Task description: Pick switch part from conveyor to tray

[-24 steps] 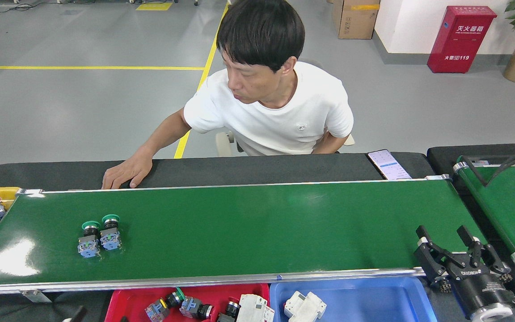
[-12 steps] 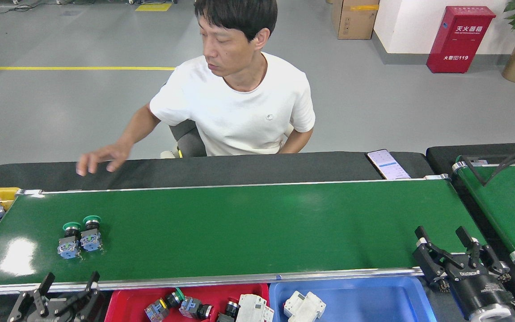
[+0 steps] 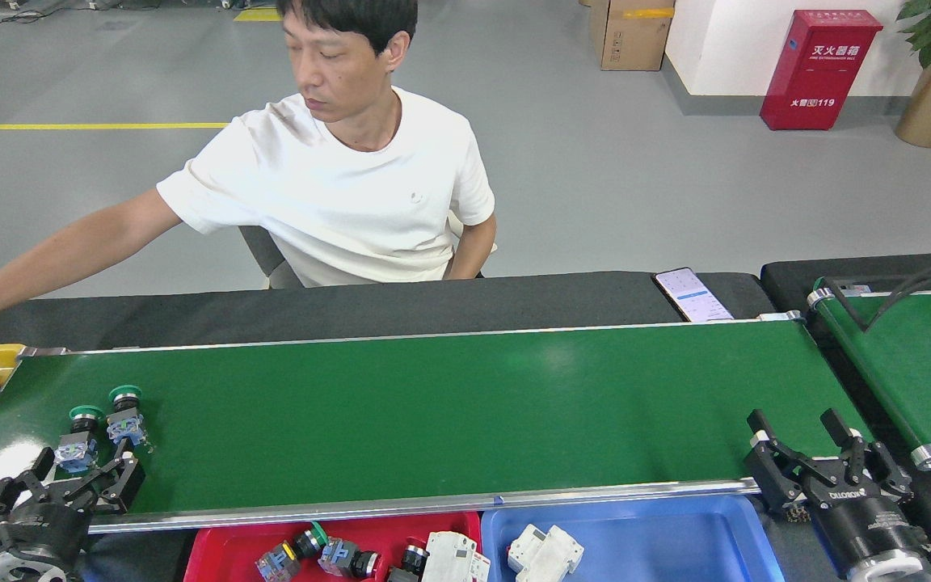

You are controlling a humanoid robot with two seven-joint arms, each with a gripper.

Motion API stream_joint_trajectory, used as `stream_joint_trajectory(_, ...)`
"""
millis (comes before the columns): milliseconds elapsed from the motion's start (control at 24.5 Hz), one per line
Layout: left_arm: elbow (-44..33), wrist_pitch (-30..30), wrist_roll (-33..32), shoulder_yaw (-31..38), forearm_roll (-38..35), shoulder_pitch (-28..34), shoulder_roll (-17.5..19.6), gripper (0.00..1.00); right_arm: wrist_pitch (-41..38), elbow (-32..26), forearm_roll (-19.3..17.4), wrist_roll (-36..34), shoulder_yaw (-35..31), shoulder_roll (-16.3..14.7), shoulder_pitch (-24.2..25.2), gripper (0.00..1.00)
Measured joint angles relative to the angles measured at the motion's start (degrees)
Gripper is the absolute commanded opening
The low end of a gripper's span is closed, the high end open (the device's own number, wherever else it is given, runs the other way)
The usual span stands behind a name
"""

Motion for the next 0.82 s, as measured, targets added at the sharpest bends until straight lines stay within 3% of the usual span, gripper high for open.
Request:
stream_joint_trajectory(245, 6.82, 3.46, -0.04, -4.35, -0.01, -5.77, 1.11, 0.98, -0.02, 0.0, 0.0, -0.01, 0.0, 0.0, 0.01, 1.0)
stream_joint_trajectory(408, 14.51, 4.26, 0.08, -5.94, -0.01, -10.64, 3.34, 0.64, -0.03, 0.0, 0.0, -0.13, 0.0, 0.0, 0.05, 1.0)
stream_joint_trajectory(571, 22.3, 4.51, 1.88, -8.23, 0.0, -15.49, 5.37, 0.13, -0.03, 0.01, 0.0, -0.9, -0.03, 0.0, 0.3, 1.0)
stream_joint_trajectory(694, 23.4, 4.78, 2.72, -8.57, 0.61, -16.05, 5.52, 0.09, -0.15, 0.01, 0.0, -1.04, -0.02, 0.0, 0.36, 1.0)
stream_joint_trajectory(816, 19.3, 3.48, 2.77, -8.91, 3.05, -13.78, 4.84, 0.09, -0.18, 0.01, 0.0, -1.07, -0.03, 0.0, 0.59, 1.0)
